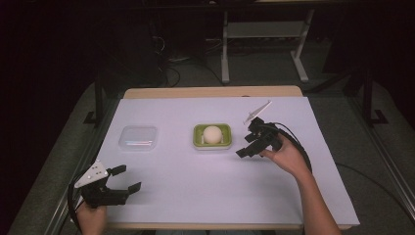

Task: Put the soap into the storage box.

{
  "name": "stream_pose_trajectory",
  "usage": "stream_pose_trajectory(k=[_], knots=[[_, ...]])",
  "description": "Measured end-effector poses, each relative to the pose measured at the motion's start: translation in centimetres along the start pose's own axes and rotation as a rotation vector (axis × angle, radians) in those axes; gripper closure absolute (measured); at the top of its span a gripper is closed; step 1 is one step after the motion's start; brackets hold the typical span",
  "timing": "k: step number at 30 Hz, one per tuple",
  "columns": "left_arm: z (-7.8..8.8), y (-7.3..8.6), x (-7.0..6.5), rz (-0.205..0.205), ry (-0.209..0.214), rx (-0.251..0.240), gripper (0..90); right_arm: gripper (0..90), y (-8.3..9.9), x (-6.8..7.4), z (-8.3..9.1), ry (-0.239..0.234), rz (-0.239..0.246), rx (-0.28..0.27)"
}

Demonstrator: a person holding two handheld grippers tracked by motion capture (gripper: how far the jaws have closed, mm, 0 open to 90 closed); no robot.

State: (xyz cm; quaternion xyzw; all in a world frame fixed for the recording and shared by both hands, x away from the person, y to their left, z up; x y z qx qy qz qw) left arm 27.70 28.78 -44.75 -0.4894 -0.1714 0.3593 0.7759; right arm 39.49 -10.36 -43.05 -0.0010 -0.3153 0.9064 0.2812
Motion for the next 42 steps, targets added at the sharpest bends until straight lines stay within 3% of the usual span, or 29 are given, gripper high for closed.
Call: stream_pose_trajectory(k=[13, 42], knots=[[0.0, 0.0, -0.1, 0.0, 0.0, 0.004, 13.0, 24.7, 1.9, 0.4, 1.7, -0.004, -0.023, -0.061], [-0.3, -0.2, -0.3, -0.001, 0.012, -0.006, 13.0, 25.5, 8.2, 1.7, 2.8, 0.03, -0.064, -0.064]])
Point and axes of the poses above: each handheld gripper's, and its own axes: z roughly backward along the jaws, y roughly out of its underside, x roughly to its left, the point moved 7 cm from there along -z, roughly forward along the jaws, and after that the axes turned 2 degrees about -x, right-handed, at the moved point
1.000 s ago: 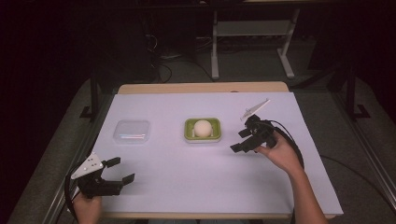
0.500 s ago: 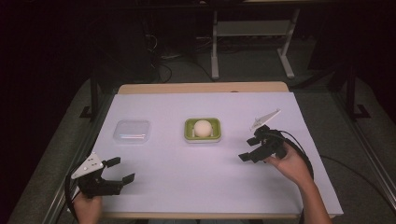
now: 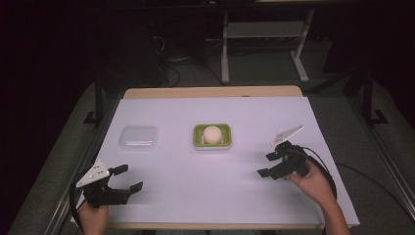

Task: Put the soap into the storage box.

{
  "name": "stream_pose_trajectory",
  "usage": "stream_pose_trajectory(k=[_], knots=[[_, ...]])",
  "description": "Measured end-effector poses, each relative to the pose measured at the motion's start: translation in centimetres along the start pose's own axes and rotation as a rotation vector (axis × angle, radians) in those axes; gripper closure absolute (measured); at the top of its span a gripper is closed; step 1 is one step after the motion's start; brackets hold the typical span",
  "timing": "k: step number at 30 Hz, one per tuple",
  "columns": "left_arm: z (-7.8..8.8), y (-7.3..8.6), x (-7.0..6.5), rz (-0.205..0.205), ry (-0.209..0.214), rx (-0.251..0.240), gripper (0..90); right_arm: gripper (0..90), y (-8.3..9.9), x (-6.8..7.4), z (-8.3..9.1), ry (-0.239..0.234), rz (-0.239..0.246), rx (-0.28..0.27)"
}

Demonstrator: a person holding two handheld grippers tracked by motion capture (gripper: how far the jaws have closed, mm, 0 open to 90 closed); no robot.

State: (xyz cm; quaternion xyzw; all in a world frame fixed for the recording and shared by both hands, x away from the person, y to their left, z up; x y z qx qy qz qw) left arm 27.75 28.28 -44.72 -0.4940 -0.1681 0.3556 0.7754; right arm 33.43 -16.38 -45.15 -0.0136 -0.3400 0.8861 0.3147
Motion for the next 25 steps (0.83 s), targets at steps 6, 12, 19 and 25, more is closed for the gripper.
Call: stream_pose_trajectory(k=[6, 12, 19, 25], knots=[[-0.2, 0.0, -0.1, -0.001, 0.002, 0.002, 13.0, 25.9, 1.3, 0.4, 0.2, 0.0, -0.011, 0.008], [-1.1, 0.2, -0.3, -0.002, -0.002, 0.032, 13.0, 26.7, 2.7, 1.1, 0.4, -0.002, -0.02, -0.003], [-1.7, 0.1, -0.6, -0.014, -0.004, 0.044, 13.0, 26.2, 4.8, 1.9, 0.5, -0.002, -0.039, -0.024], [-2.3, 0.1, -0.7, -0.021, -0.024, 0.049, 13.0, 25.2, 6.3, 2.5, 0.5, 0.018, -0.05, -0.052]])
Point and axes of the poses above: each handheld gripper's, and its own axes: z roughly backward along the jaws, y roughly out of its underside, x roughly to its left, the point moved 7 cm from there along -z, roughly forward along the jaws, and after that the axes turned 2 degrees about -x, right-handed, at the moved point
